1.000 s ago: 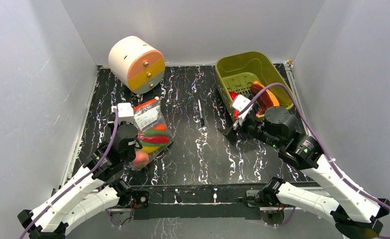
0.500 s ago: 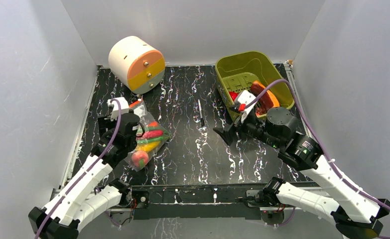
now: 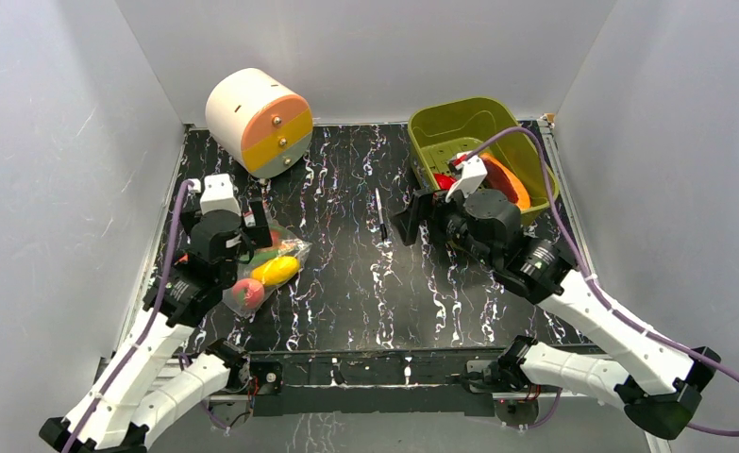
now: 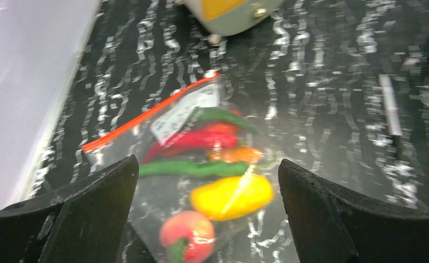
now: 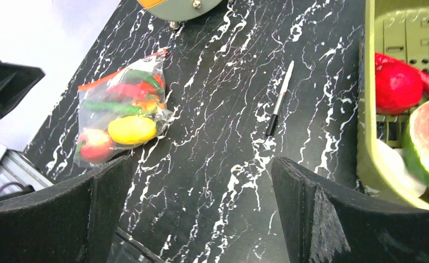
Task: Place the food in the zip-top bag and seal the zipper
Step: Place the zipper food storage bag at the center of the board, then reset both arms
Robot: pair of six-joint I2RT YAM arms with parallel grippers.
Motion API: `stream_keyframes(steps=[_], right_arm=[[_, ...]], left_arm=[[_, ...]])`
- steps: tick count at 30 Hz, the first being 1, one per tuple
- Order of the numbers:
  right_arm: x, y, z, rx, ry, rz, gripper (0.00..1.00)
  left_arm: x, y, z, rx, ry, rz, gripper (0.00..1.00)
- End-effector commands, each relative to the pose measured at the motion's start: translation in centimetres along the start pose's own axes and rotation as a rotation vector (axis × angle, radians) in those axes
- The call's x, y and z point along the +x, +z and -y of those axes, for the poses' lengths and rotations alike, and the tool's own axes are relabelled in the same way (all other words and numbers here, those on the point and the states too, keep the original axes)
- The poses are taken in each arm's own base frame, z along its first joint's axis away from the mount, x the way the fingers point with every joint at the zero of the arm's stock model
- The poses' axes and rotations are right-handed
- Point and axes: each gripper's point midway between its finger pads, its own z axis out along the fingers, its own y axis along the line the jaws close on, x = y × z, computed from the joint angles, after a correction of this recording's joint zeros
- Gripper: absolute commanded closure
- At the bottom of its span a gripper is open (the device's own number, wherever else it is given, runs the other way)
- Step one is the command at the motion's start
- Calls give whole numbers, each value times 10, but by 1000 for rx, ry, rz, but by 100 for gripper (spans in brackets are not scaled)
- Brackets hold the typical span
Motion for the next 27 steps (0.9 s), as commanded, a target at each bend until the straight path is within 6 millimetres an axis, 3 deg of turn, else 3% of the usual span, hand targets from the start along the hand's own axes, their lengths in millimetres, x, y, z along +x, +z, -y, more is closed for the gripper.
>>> stream_keyframes(steps=[1,6,11,16,20,27], right_arm=[[-9,9,4,73,161,37,2],[-11,14,-5,49,250,31,2],[-16,11,-20,-19,301,26,2],[-5,13,-24,-58,310,10,2],[2,16,-20,-47,325,18,2],[1,14,-14,-29,325,46,2]], left_arm=[[-28,-27,42,292,-101,25,2],[-41,-52,82,562,-163,56,2],[-50,-70,98,683,-293,83,2],[-34,-79,120,825,-253,49,2],[-20,-73,123,817,-250,-1,2],[-28,-74,118,805,-216,35,2]])
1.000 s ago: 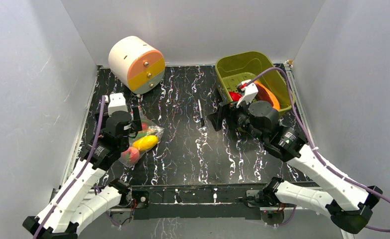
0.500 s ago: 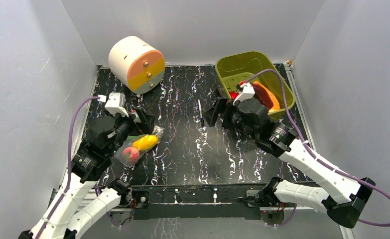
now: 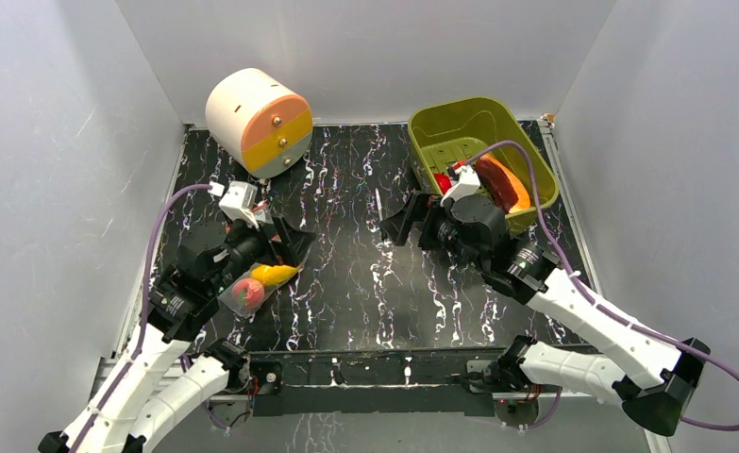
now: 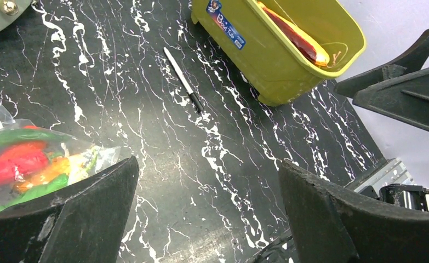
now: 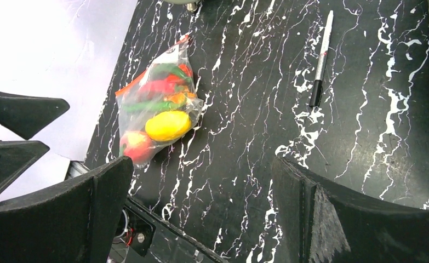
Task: Place the food in the zip-top bag and seal the zipper
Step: Reset both arms
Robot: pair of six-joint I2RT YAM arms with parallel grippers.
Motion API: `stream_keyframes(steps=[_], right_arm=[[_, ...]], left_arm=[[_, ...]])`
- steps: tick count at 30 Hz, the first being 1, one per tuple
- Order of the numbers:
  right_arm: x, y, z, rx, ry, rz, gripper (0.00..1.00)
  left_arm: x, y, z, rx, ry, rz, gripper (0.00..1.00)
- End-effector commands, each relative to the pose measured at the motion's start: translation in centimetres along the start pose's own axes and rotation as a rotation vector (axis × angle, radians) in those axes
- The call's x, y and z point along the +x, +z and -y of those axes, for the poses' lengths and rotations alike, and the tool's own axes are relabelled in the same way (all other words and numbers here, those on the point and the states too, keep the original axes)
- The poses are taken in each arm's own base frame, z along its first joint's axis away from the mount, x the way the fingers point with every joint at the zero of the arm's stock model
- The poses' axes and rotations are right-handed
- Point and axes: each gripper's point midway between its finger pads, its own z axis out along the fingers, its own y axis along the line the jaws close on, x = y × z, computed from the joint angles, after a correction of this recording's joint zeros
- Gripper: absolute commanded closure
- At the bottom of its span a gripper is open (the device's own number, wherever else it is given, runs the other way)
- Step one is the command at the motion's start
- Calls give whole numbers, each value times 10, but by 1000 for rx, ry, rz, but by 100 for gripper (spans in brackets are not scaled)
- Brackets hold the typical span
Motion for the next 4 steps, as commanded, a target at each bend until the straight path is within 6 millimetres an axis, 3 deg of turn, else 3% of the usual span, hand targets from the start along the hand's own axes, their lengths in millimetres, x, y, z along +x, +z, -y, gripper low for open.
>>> stream_keyframes(steps=[1,4], right_arm=[[-31,-9,-14,-53,28,117,2],[-37,-13,-19,-67,28,134,2]], left_arm=[[-17,-6,6,17,27,44,2],[-21,-8,7,20,54,47,2]])
